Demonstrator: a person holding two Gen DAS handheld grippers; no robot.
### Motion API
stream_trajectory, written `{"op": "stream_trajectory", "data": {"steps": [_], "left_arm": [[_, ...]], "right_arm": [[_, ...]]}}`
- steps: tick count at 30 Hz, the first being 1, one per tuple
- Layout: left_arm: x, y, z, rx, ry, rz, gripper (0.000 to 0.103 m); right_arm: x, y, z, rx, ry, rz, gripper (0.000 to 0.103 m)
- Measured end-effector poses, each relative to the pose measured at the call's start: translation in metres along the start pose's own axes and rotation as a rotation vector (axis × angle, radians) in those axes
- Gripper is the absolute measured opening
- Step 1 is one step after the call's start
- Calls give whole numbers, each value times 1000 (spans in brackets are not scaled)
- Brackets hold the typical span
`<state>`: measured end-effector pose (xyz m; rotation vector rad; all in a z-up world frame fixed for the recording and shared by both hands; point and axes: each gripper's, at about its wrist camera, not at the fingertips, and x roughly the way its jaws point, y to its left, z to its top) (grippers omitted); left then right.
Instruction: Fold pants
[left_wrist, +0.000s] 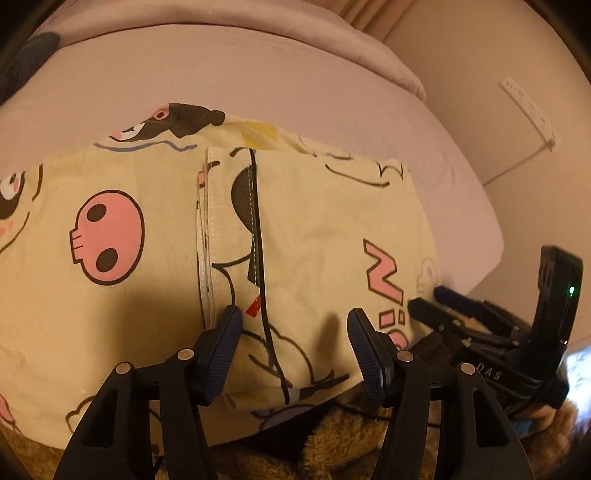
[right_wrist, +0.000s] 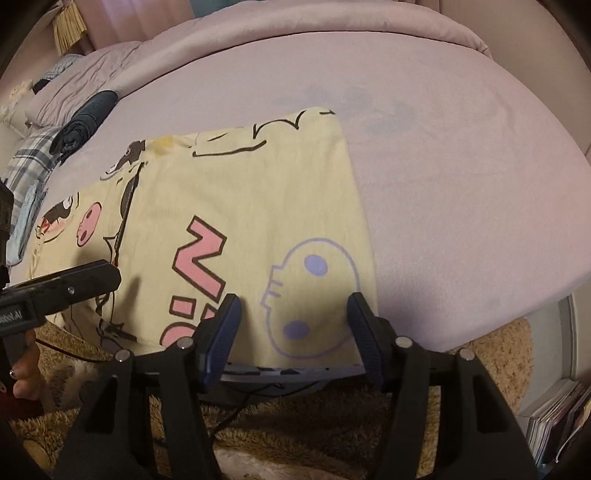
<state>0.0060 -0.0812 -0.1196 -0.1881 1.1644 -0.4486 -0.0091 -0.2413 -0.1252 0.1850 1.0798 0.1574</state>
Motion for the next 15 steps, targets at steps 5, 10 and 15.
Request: {"op": "stream_trajectory", "data": {"steps": [5, 10, 15], "left_arm": [[10, -14, -1, 27, 5, 33, 62], [15, -21, -2, 21, 7, 42, 62], [9, -19, -6, 14, 15, 25, 62]], "right_arm": [[1, -2, 2, -3, 7, -9, 61], [0, -2, -2, -1, 16, -19, 61], [-1, -1, -4, -5, 29, -29, 61]]}}
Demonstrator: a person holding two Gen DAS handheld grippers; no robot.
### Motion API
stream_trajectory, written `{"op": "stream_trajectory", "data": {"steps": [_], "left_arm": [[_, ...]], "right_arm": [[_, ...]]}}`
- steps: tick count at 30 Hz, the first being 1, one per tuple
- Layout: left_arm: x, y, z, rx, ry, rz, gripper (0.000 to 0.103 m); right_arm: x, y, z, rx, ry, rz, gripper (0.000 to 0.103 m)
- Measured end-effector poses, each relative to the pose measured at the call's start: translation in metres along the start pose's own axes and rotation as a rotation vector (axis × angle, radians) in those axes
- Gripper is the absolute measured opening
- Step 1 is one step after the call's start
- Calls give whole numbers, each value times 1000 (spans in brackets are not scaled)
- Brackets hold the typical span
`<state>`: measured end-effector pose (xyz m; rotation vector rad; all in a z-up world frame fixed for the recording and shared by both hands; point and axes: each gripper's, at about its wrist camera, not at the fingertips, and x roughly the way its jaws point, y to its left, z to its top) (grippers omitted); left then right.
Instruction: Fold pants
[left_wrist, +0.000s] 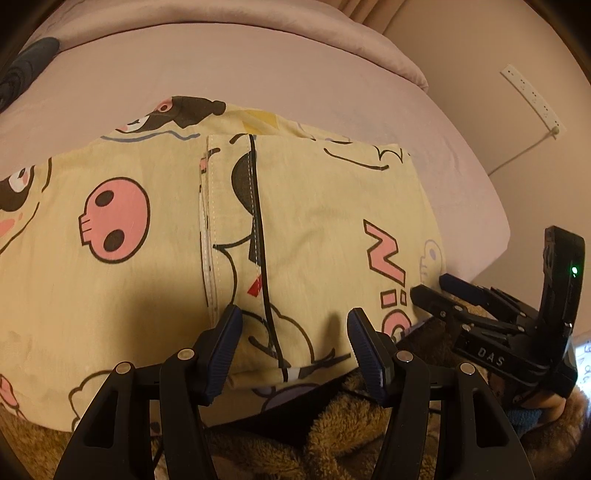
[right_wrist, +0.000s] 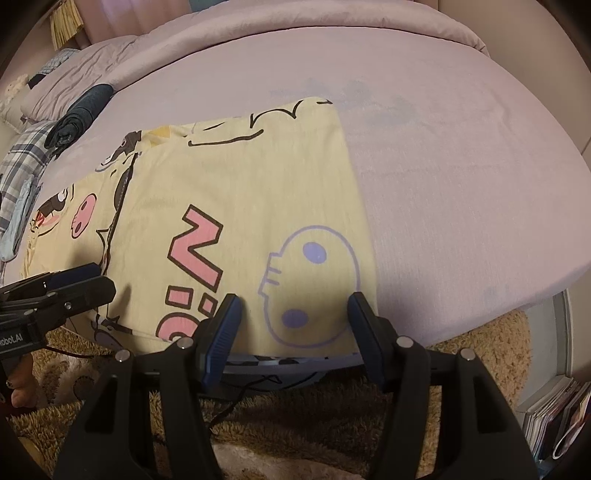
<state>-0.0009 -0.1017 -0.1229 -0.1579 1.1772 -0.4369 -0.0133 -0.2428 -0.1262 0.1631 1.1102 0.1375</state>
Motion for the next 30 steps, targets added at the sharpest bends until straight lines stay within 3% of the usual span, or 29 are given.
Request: {"op": "stream_trajectory", "data": {"steps": [3, 5, 9, 12, 15, 19, 22, 26, 30], "left_arm": [[-15, 10, 0, -25, 2, -16, 62], [-29, 25, 0, -66, -30, 25, 62], [-77, 78, -2, -204, -169, 130, 62], [-113, 130, -13, -365, -253, 200, 62], [-134, 169, -30, -491, -294, 269, 62], [-151, 219, -53, -615, -312, 382, 62], [-152, 249, -67, -701, -322, 328, 62], [-142, 264, -72, -735, -313, 209, 64], [-134, 256, -62, -694, -320, 231, 66]], "right_arm": [[-6, 2, 6, -15, 14, -15, 59], [-15, 5, 16, -27, -30, -24, 60], [-26, 5, 51, -54, -113, -59, 60], [-23, 11, 75, -82, -150, -81, 60], [-2, 17, 99, -85, -115, -55, 61], [46, 25, 111, -91, 7, -40, 63], [57, 32, 107, -117, -44, -84, 75], [54, 28, 106, -84, -38, -72, 76], [52, 30, 104, -89, -36, -84, 76]]}}
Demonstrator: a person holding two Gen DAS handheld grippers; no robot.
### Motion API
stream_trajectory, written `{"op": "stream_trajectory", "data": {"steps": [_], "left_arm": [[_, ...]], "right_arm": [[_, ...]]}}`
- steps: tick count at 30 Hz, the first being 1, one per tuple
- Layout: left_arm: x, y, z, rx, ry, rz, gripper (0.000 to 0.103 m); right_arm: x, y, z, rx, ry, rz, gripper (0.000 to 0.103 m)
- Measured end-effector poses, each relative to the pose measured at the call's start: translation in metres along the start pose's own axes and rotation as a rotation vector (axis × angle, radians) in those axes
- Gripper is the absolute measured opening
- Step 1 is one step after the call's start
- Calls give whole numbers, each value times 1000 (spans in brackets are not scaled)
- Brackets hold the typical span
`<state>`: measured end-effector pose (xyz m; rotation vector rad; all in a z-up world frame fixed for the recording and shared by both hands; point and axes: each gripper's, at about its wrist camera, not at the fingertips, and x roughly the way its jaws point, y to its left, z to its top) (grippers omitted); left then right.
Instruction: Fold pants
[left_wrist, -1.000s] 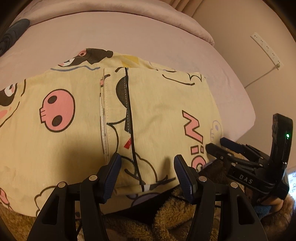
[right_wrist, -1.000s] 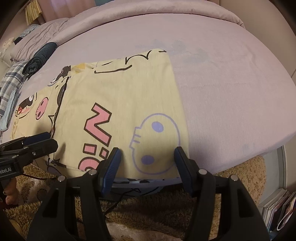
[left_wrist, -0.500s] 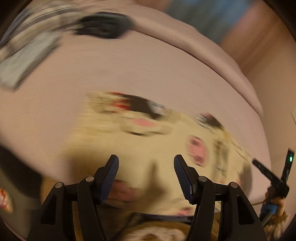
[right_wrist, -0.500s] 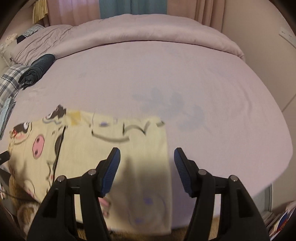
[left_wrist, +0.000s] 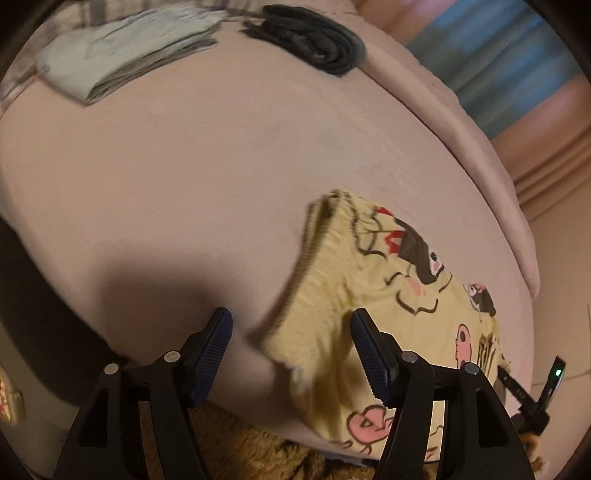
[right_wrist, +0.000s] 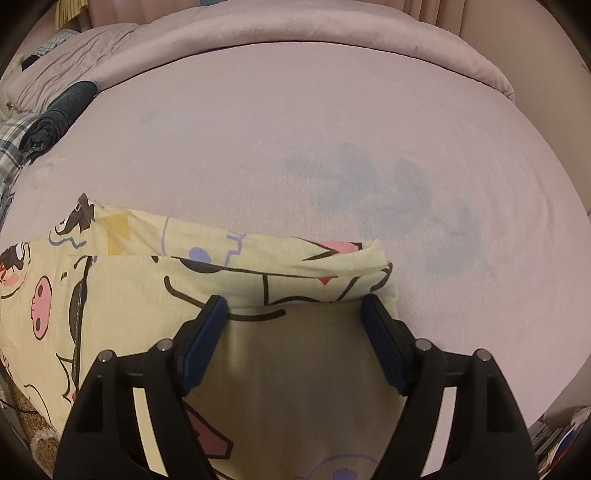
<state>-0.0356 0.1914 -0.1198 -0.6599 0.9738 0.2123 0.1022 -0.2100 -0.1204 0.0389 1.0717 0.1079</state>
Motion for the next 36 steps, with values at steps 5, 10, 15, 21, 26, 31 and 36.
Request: {"op": "stream_trajectory", "data": {"steps": [5, 10, 15, 21, 26, 31, 36], "left_arm": [[10, -20, -6, 20, 32, -17, 62], [14, -36, -10, 52, 24, 43, 26], [-6, -66, -11, 134, 3, -14, 25], [-48, -148, -12, 318, -47, -199, 25], [-58, -225, -31, 502, -20, -333, 25], [-41, -296, -62, 665, 49, -415, 25], [3, -334, -93, 736, 197, -451, 25]], "right_arm": [[0, 0, 0, 9, -2, -4, 76], [2, 3, -1, 15, -12, -3, 76], [1, 0, -4, 14, -20, 10, 76], [-10, -11, -10, 41, -28, 62, 75], [-30, -37, -21, 115, -67, 95, 74], [-54, -74, -35, 205, -117, 80, 74], [-75, -110, -59, 303, -155, 55, 75]]}}
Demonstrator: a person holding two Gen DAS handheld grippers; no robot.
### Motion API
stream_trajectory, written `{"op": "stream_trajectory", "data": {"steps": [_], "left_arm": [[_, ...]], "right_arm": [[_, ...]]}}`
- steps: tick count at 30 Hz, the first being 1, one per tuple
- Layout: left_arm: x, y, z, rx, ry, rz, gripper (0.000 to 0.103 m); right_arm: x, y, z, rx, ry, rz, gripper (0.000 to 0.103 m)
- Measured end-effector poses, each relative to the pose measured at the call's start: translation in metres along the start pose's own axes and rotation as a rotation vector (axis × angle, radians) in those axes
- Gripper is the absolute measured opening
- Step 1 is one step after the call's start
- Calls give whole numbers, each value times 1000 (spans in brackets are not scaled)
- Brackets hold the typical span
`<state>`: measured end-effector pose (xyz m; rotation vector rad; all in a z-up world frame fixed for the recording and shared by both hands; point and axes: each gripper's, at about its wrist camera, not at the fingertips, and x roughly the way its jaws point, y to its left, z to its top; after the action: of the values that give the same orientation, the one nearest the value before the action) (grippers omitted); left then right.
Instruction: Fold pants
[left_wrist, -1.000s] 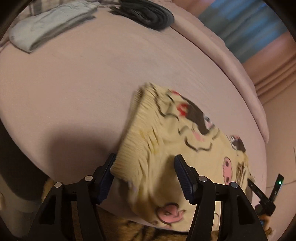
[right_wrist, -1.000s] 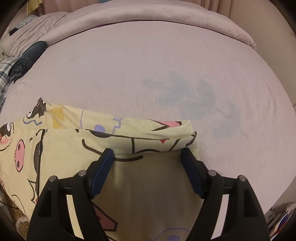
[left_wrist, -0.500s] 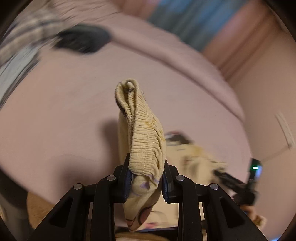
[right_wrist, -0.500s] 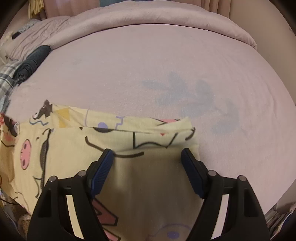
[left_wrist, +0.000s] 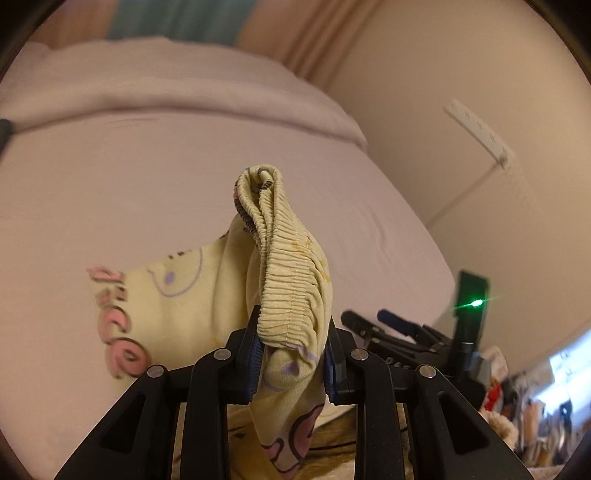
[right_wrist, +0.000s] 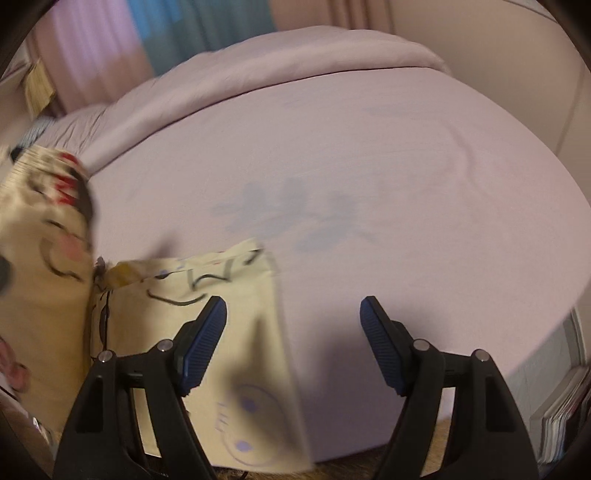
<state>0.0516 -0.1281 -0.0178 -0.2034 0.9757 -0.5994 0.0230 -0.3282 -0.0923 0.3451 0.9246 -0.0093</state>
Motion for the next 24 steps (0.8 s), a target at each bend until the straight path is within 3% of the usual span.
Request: {"op": "stream_trajectory", "data": {"steps": [4, 10, 12, 14, 17, 19, 21, 24], "left_arm": [[55, 3, -3, -15, 121, -4, 25], [99, 17, -6, -96, 244, -34, 26], [95, 22, -4, -113, 252, -56, 32], [83, 23, 3, -118, 234, -110, 51], [49, 30, 10, -114, 184, -160, 63], [22, 39, 16, -107, 123, -136, 64], [-2, 55, 12, -97, 73, -49, 64], [-21, 91, 3, -70, 5, 140, 64]], "right_arm": [[-7, -21, -7, 53, -2, -28, 76], [-8, -34, -15, 97, 15, -36, 76], [-8, -34, -17, 101, 18, -38, 76], [-11, -37, -16, 94, 14, -36, 76], [-17, -29, -9, 80, 0, -20, 76], [-24, -21, -4, 66, -20, 10, 76], [-34, -7, 1, 31, -53, 50, 76], [-36, 16, 5, -34, -74, 112, 76]]}}
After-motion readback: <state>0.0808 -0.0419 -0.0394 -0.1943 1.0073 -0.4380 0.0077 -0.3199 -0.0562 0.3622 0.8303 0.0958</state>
